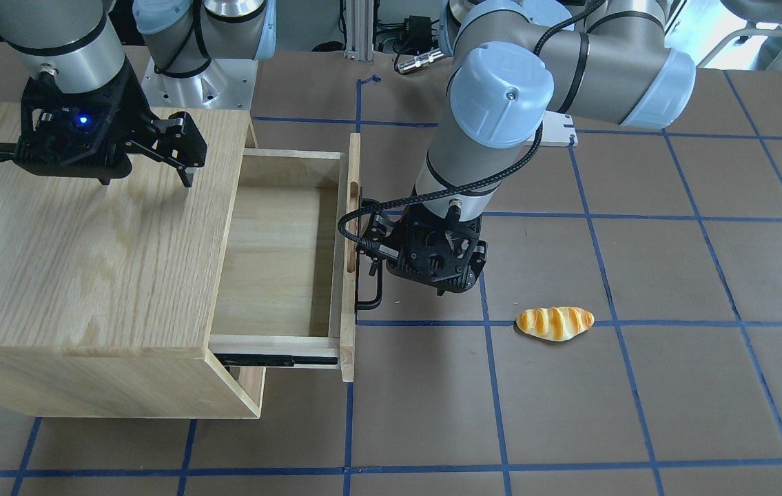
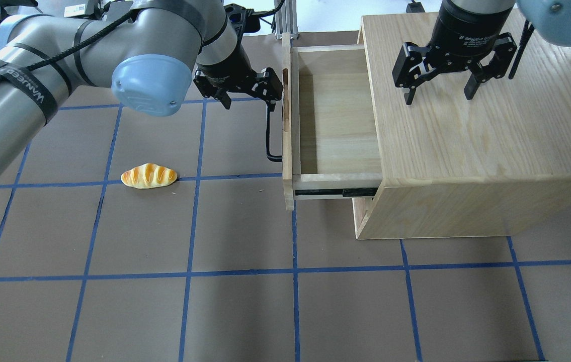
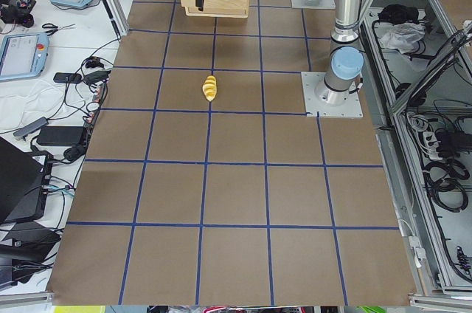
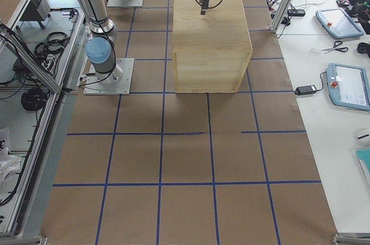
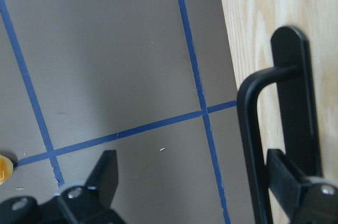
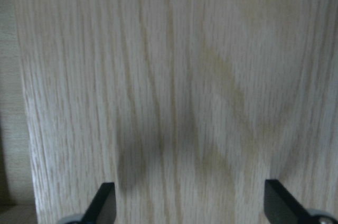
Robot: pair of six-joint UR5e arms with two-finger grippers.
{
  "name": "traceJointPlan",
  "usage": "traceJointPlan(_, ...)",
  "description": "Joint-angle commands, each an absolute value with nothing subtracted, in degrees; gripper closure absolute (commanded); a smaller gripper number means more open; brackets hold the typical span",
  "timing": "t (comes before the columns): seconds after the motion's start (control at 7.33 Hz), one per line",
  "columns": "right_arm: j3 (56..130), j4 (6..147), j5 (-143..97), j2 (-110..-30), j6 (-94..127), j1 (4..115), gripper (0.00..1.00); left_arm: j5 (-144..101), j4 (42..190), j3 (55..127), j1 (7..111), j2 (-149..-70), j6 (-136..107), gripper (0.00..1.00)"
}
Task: Open upper drawer
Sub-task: 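Pull the drawer handle with the left gripper away from the cabinet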
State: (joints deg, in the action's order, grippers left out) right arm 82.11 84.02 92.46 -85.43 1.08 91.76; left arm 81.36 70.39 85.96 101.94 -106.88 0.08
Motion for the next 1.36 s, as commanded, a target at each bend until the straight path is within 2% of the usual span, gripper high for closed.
traceJointPlan(0.0, 82.1, 84.0, 92.5, -85.4, 1.1, 91.8, 0.0, 81.4, 71.4, 86.0, 101.0, -106.9, 1.1, 0.0)
traceJointPlan(0.55, 82.1, 84.0, 92.5, -85.4, 1.1, 91.8, 0.0, 82.2, 72.5, 86.0, 100.9, -106.0, 1.3, 0.0)
traceJointPlan(1.23, 82.1, 84.0, 92.5, -85.4, 1.1, 91.8, 0.0, 85.9, 79.8, 85.5, 97.6, -99.7, 0.4, 0.0)
